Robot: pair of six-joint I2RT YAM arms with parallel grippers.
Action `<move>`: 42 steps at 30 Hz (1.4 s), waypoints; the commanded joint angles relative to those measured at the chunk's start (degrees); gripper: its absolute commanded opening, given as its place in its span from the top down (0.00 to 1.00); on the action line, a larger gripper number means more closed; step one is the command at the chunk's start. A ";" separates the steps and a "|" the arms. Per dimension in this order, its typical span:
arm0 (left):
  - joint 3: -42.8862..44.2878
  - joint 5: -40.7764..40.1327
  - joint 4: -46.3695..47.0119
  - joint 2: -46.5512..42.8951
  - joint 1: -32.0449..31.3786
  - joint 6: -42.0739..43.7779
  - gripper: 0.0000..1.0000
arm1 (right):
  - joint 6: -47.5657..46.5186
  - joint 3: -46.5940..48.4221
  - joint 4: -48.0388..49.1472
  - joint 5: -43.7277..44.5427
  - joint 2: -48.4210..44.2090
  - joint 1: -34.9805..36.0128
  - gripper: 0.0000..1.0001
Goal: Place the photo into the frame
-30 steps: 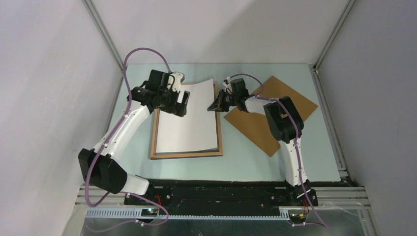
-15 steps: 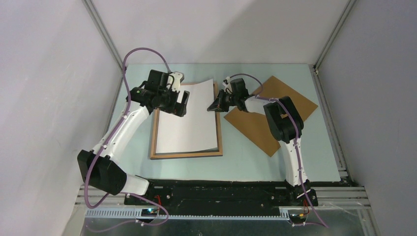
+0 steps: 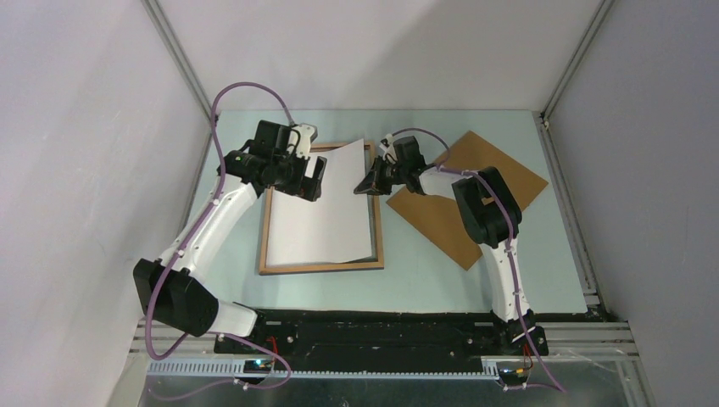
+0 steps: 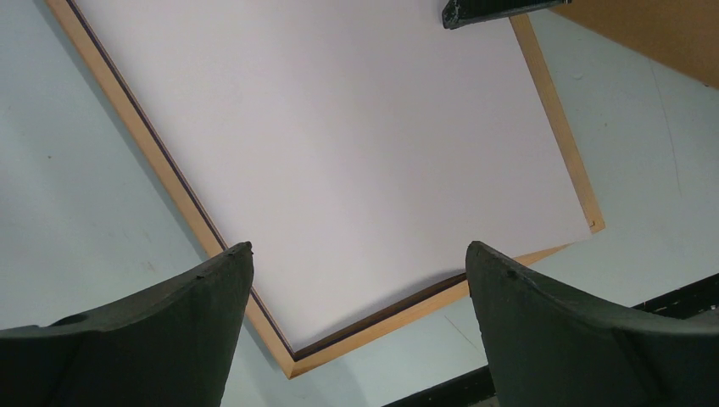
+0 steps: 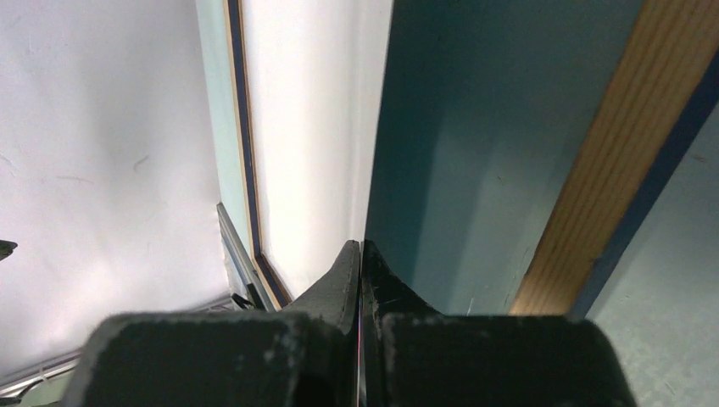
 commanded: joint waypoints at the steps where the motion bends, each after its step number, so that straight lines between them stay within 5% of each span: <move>1: -0.58 0.25 1.73 -2.12 0.61 0.91 0.00 | -0.09 0.55 1.46 -0.01 -0.26 0.45 1.00; 42: -0.90 1.02 1.93 -1.99 0.67 1.09 0.00 | -0.41 -2.93 3.85 2.39 -1.75 -0.52 1.00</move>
